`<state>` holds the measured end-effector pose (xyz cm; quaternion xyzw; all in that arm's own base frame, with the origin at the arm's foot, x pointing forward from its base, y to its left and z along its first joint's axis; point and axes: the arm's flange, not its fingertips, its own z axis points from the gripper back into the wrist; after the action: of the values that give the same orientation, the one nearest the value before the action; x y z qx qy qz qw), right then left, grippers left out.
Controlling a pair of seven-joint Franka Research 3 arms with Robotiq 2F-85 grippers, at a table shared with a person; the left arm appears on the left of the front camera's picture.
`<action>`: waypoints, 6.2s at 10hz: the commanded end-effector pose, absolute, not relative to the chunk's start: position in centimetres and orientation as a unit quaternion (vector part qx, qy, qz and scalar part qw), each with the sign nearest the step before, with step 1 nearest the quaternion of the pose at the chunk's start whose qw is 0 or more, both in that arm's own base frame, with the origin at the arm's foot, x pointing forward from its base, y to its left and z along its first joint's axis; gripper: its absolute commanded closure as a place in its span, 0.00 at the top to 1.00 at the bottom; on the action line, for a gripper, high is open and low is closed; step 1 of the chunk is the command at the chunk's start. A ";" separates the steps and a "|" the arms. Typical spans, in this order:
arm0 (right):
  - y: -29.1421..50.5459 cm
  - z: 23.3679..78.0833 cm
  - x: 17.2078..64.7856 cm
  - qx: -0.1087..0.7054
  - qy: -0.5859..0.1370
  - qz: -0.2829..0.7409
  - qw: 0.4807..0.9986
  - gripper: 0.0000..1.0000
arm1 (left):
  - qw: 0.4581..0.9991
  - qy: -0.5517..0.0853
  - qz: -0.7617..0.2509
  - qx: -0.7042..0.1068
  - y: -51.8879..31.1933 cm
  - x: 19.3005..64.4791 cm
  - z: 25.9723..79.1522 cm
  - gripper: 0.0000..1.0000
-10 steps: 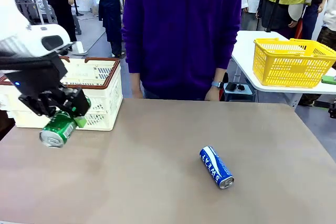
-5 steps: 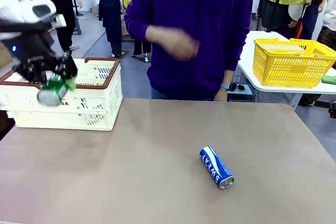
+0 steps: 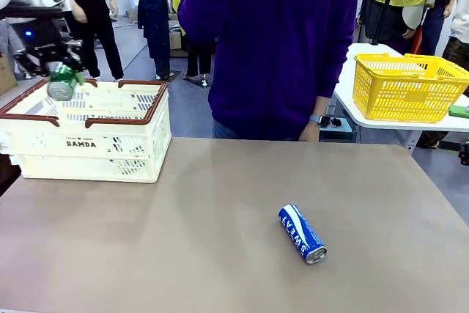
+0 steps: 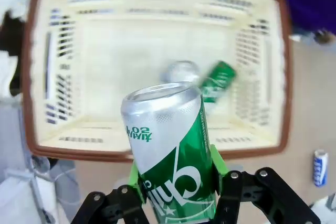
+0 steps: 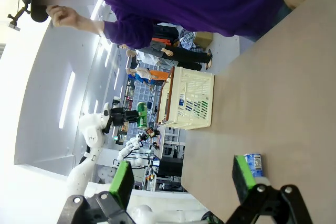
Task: Place the drinks into the Shopping basket.
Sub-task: Pick up one drink and place it into the Shopping basket.
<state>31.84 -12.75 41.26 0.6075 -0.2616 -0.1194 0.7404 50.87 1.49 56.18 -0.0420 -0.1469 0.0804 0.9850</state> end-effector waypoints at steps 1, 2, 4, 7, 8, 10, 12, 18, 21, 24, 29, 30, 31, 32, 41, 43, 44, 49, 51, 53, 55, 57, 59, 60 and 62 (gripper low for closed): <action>-12.7 41.6 31.9 0.612 -0.263 -0.120 0.736 1.00 | 0.986 -0.094 0.135 -0.010 2.1 51.6 54.7 0.00; -12.7 41.6 31.9 0.612 -0.263 -0.120 0.736 1.00 | 0.983 -0.086 0.161 -0.016 3.0 52.1 52.3 0.00; -12.7 41.6 31.9 0.612 -0.263 -0.120 0.736 1.00 | 0.985 -0.104 0.135 -0.016 4.2 52.1 52.8 0.00; -12.7 41.6 31.9 0.612 -0.263 -0.120 0.736 1.00 | 0.983 -0.082 0.163 -0.022 4.1 52.5 51.3 0.00; -12.7 41.6 31.9 0.612 -0.263 -0.120 0.736 1.00 | 0.992 -0.095 0.081 -0.001 4.1 53.9 51.6 0.00; -12.7 41.6 31.9 0.612 -0.263 -0.120 0.736 1.00 | 0.988 -0.137 -0.063 -0.017 4.5 56.1 51.9 0.00; -12.7 41.6 31.9 0.612 -0.263 -0.120 0.736 1.00 | 0.986 -0.152 -0.056 -0.029 4.4 57.3 51.6 0.00; -12.7 41.6 31.9 0.612 -0.263 -0.120 0.736 1.00 | 0.992 -0.121 -0.041 0.011 4.6 60.2 44.0 0.00; -12.7 41.6 31.9 0.612 -0.263 -0.120 0.736 1.00 | 0.995 -0.094 -0.039 0.013 4.2 61.6 41.2 0.00; -12.7 41.6 31.9 0.612 -0.263 -0.120 0.736 1.00 | 0.995 -0.092 -0.027 0.022 4.1 61.9 41.1 0.61; -12.7 41.6 31.9 0.612 -0.263 -0.120 0.736 1.00 | 0.994 -0.110 -0.012 0.013 4.7 61.0 42.7 1.00; -12.7 41.6 31.9 0.612 -0.263 -0.120 0.736 1.00 | 0.993 -0.117 -0.009 0.011 4.8 60.3 43.6 1.00; -12.7 41.6 31.9 0.612 -0.263 -0.120 0.736 1.00 | 0.994 -0.107 -0.006 -0.023 4.8 58.8 45.6 1.00; -12.7 41.6 31.9 0.612 -0.263 -0.120 0.736 1.00 | 0.994 -0.092 -0.017 -0.061 4.9 56.8 47.8 1.00; -12.7 41.6 31.9 0.612 -0.263 -0.120 0.736 1.00 | 0.718 -0.147 -0.095 -0.673 21.4 35.0 46.0 1.00; -12.7 41.6 31.9 0.612 -0.263 -0.120 0.736 1.00 | 0.731 -0.148 -0.022 -0.666 23.9 34.2 44.1 1.00; -12.7 41.6 31.9 0.612 -0.263 -0.120 0.736 1.00 | 0.732 -0.153 -0.091 -0.657 22.2 32.3 45.6 1.00; -12.7 41.6 31.9 0.612 -0.263 -0.120 0.736 1.00 | 0.732 -0.153 -0.091 -0.657 22.2 32.3 45.6 1.00; -12.7 41.6 31.9 0.612 -0.263 -0.120 0.736 1.00 | 0.732 -0.153 -0.091 -0.657 22.2 32.3 45.6 1.00; -12.7 41.6 31.9 0.612 -0.263 -0.120 0.736 1.00 | 0.732 -0.153 -0.091 -0.657 22.2 32.3 45.6 1.00; -12.7 41.6 31.9 0.612 -0.263 -0.120 0.736 1.00 | 0.732 -0.153 -0.091 -0.657 22.2 32.3 45.6 1.00; -12.7 41.6 31.9 0.612 -0.263 -0.120 0.736 1.00 | 0.732 -0.153 -0.091 -0.657 22.2 32.3 45.6 1.00; -12.7 41.6 31.9 0.612 -0.263 -0.120 0.736 1.00 | 0.732 -0.153 -0.091 -0.657 22.2 32.3 45.6 1.00; -12.7 41.6 31.9 0.612 -0.263 -0.120 0.736 1.00 | 0.732 -0.153 -0.091 -0.657 22.2 32.3 45.6 1.00; -12.7 41.6 31.9 0.612 -0.263 -0.120 0.736 1.00 | 0.731 -0.154 -0.091 -0.658 22.2 32.5 45.7 1.00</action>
<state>31.86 -12.75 41.22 0.6076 -0.2611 -0.1197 0.7405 32.55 22.15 45.68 -0.6584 -0.1536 -0.0908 0.7312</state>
